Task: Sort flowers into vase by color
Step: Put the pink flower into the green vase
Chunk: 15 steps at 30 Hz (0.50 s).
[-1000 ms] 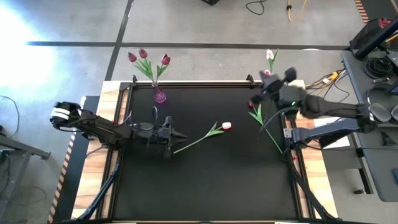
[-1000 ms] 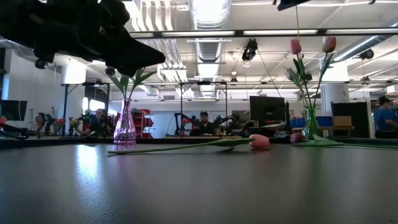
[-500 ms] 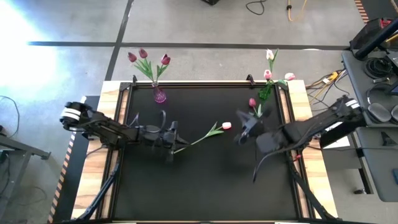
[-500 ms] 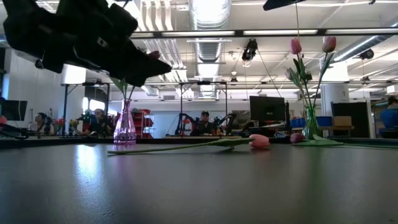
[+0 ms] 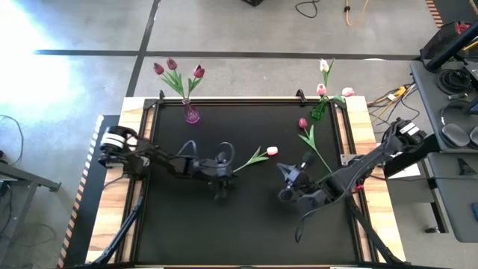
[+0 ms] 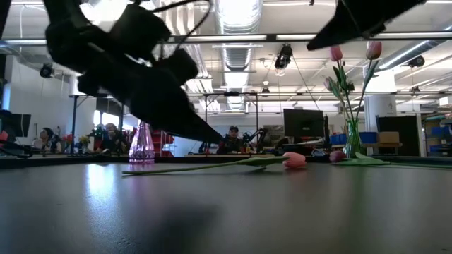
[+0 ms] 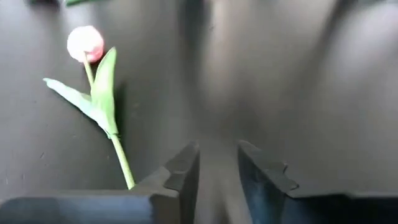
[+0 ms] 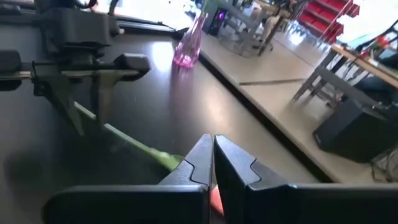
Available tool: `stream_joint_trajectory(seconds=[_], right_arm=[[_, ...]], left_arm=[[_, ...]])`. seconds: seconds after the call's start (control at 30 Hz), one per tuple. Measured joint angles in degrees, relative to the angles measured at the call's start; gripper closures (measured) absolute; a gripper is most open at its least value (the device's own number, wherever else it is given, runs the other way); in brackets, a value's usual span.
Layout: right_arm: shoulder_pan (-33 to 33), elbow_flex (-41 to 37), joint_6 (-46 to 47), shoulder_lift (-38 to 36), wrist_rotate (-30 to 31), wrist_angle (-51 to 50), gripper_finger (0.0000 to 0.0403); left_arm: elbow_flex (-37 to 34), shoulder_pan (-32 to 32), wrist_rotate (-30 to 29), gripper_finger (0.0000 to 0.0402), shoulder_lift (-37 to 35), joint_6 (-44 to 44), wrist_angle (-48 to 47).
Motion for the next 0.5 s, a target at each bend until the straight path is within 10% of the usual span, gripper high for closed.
stream_joint_trajectory(seconds=[0.5], right_arm=[[4.27, -4.76, 9.82, 0.55, 0.50, 0.99, 0.0394]], left_arm=[[17.97, 1.36, -11.50, 0.0247, 10.99, -1.38, -25.16]])
